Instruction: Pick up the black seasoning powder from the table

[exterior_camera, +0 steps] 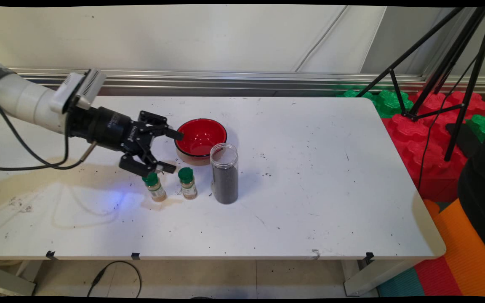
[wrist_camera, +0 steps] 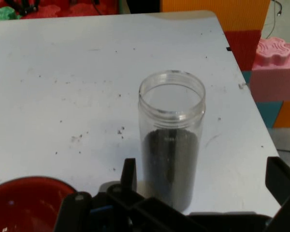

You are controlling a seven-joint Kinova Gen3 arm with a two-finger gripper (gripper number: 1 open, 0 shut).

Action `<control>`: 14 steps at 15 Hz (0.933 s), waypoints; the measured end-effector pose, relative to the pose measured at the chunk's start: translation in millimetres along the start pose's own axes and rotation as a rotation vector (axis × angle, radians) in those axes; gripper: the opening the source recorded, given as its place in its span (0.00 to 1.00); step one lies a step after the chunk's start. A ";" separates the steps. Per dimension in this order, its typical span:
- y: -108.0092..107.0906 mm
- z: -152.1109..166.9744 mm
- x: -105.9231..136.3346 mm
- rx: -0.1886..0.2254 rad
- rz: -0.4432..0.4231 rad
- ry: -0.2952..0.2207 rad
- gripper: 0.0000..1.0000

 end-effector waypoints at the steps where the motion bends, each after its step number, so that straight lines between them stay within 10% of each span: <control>1: -1.0 5.5 -0.4 0.000 0.003 0.005 1.00; 14: -8.6 71.4 -9.1 0.006 0.014 0.036 1.00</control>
